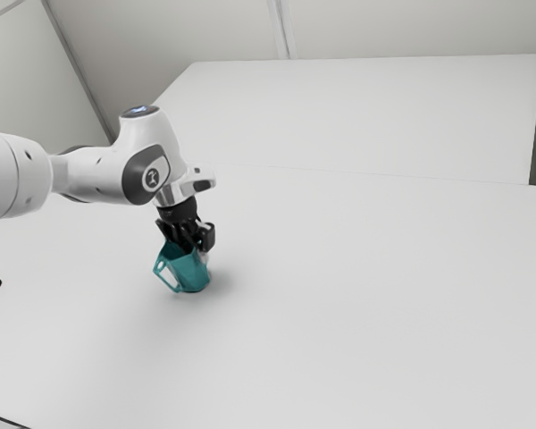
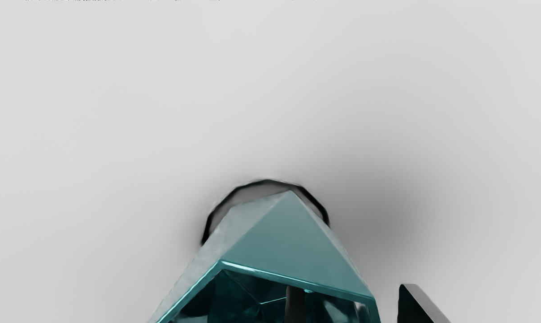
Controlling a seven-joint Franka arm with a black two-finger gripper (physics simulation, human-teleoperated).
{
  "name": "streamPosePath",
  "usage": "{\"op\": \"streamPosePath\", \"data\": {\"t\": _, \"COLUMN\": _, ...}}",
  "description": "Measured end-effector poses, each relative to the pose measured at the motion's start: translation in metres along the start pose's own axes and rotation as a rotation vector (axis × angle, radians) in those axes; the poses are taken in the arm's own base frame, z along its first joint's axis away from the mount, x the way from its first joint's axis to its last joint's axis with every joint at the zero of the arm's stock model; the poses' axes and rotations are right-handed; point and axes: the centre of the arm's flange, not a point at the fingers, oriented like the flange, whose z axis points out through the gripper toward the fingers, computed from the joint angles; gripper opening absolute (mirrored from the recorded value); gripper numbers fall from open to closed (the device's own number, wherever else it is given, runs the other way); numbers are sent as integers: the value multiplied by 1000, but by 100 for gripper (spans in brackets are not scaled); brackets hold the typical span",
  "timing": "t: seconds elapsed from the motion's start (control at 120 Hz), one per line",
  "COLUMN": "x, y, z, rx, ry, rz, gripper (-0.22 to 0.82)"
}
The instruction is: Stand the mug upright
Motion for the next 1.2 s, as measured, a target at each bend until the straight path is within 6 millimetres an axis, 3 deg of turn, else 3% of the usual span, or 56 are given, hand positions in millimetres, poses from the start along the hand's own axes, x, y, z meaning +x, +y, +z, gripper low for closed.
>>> {"op": "streamPosePath", "data": {"t": 0.133, "x": -5, "y": 6, "z": -33, "rx": 1, "ry": 42, "rz": -7, "gripper": 39}}
{"op": "streamPosePath", "data": {"t": 0.25, "x": -15, "y": 13, "z": -85, "rx": -4, "ry": 91, "rz": -9, "gripper": 48}}
{"op": "streamPosePath", "data": {"t": 0.408, "x": -4, "y": 18, "z": -159, "rx": -12, "ry": 109, "rz": -9, "gripper": 55}}
{"op": "streamPosePath", "data": {"t": 0.667, "x": 16, "y": 12, "z": -229, "rx": -9, "ry": 99, "rz": -18, "gripper": 59}}
{"op": "streamPosePath", "data": {"t": 0.825, "x": 7, "y": 6, "z": -246, "rx": -12, "ry": 68, "rz": -23, "gripper": 60}}
{"op": "streamPosePath", "data": {"t": 1.2, "x": 0, "y": 10, "z": -245, "rx": -18, "ry": 13, "rz": -4, "gripper": 60}}
